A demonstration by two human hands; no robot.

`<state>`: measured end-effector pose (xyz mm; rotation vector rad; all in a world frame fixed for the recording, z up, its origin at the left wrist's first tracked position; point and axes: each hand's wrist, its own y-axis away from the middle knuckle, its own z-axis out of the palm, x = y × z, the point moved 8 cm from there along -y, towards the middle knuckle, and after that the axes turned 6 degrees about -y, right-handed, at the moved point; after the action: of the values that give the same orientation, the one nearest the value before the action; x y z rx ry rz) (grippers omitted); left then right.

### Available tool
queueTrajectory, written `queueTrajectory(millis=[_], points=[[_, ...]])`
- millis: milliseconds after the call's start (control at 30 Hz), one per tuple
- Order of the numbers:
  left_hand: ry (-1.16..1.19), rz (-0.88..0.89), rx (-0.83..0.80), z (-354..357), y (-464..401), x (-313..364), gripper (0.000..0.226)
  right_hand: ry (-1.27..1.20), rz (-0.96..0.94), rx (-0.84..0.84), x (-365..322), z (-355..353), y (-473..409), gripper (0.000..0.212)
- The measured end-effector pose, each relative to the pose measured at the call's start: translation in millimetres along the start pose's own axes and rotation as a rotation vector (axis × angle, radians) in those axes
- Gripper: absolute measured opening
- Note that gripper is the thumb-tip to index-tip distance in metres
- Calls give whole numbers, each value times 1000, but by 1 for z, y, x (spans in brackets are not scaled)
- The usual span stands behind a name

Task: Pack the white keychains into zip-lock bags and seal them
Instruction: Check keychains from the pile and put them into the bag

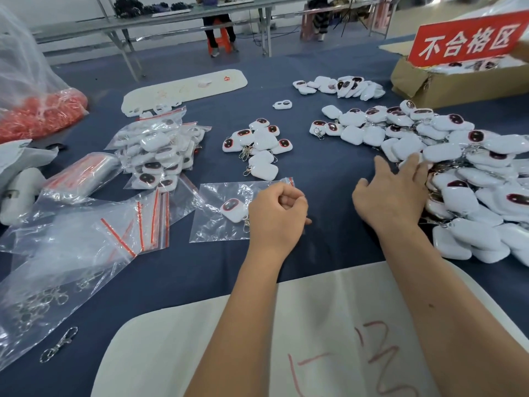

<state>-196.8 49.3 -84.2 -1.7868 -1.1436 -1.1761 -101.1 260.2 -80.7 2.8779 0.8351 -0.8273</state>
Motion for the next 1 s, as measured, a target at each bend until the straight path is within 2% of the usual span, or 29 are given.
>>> queueTrajectory(millis=[133, 300, 400, 533, 633, 700, 767, 900, 1000], points=[[4, 5, -6, 1, 0, 0, 15, -84, -12, 169, 2, -15, -1, 61], [18, 2, -31, 0, 3, 1, 15, 11, 1, 32, 1, -5, -12, 64], [20, 6, -36, 0, 2, 1, 15, 89, -26, 122, 4, -14, -14, 59], [5, 11, -35, 0, 2, 2, 16, -44, -7, 197, 9, -19, -12, 50], [-5, 17, -37, 0, 3, 2, 15, -75, 91, 170, 13, -15, -9, 49], [-7, 15, -39, 0, 3, 2, 14, 1, 111, 123, 13, -12, -9, 49], [-10, 16, -42, 0, 3, 2, 14, 72, 65, 106, 11, -10, -11, 48], [-23, 24, -36, 1, 1, 2, 16, 5, -106, 156, 4, -12, -13, 37], [-27, 22, -27, 1, 1, 0, 19, -222, -163, 219, 4, -19, -8, 40]])
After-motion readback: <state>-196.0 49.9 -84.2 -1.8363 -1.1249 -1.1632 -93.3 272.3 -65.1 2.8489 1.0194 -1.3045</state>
